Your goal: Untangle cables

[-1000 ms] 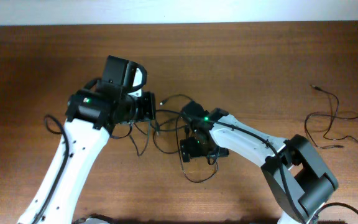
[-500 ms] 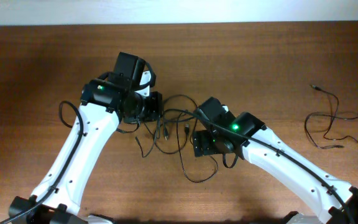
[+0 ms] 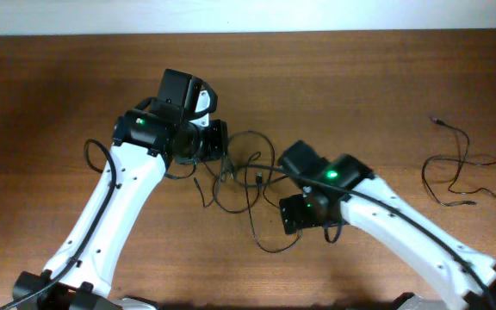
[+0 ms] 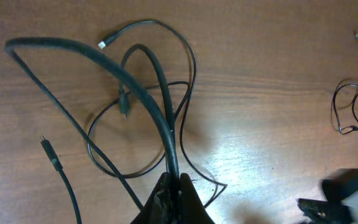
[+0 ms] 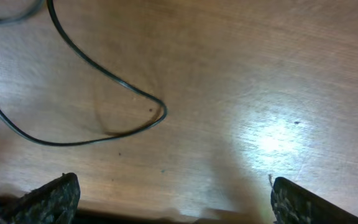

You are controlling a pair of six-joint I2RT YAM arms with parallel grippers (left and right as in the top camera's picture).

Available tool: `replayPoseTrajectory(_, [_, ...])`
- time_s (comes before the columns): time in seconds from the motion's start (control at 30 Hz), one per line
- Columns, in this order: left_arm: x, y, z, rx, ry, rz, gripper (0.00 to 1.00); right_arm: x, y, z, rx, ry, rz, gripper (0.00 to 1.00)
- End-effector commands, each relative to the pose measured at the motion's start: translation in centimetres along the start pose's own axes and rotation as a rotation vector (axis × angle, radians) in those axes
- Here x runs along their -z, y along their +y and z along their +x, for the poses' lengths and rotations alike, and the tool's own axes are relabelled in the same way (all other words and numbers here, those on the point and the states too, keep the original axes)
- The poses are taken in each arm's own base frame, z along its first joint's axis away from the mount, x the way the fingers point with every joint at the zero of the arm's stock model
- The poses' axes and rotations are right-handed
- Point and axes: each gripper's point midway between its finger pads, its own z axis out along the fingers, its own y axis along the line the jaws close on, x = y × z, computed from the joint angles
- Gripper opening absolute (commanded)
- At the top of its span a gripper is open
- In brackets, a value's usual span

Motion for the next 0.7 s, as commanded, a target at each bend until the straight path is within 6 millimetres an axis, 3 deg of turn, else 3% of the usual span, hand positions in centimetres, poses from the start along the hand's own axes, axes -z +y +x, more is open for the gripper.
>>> replayPoseTrajectory(0.0, [0.7, 0.2, -1.9, -0.010, -0.075, -0.040, 0.00, 4.4, -2.7, -1.3, -0.073, -0.160, -0.069, 0.98])
replayPoseTrajectory(0.1, [5.1, 2.6, -5.3, -0.008, -0.235, -0.271, 0.00, 6.6, -6.2, -1.9, -0.201, -0.243, -0.078, 0.98])
replayPoseTrajectory(0.17, [9.0, 4.0, -6.9, 0.000, -0.331, -0.416, 0.00, 6.7, -7.9, -2.3, -0.270, -0.255, -0.069, 0.98])
replayPoseTrajectory(0.27, [10.4, 5.1, -6.8, 0.006, -0.343, -0.500, 0.00, 6.7, -8.9, -2.5, -0.312, -0.257, -0.063, 0.98])
replayPoseTrajectory(0.4, [8.0, 5.6, -5.3, -0.014, -0.229, -0.506, 0.00, 6.7, -9.0, -2.7, -0.312, -0.264, -0.064, 0.98])
replayPoseTrajectory(0.53, [2.8, 7.8, -4.6, -0.016, -0.068, -0.589, 0.00, 6.6, -9.0, -2.4, -0.305, -0.250, -0.059, 0.98])
replayPoseTrajectory(0.6, [-1.2, 8.7, -3.6, -0.063, 0.074, -0.591, 0.00, 6.6, -9.2, -2.1, -0.306, -0.242, -0.047, 0.99])
replayPoseTrajectory(0.67, [-3.2, 9.9, -2.7, -0.064, 0.155, -0.628, 0.01, 6.6, -9.2, -2.1, -0.306, -0.242, -0.048, 0.98])
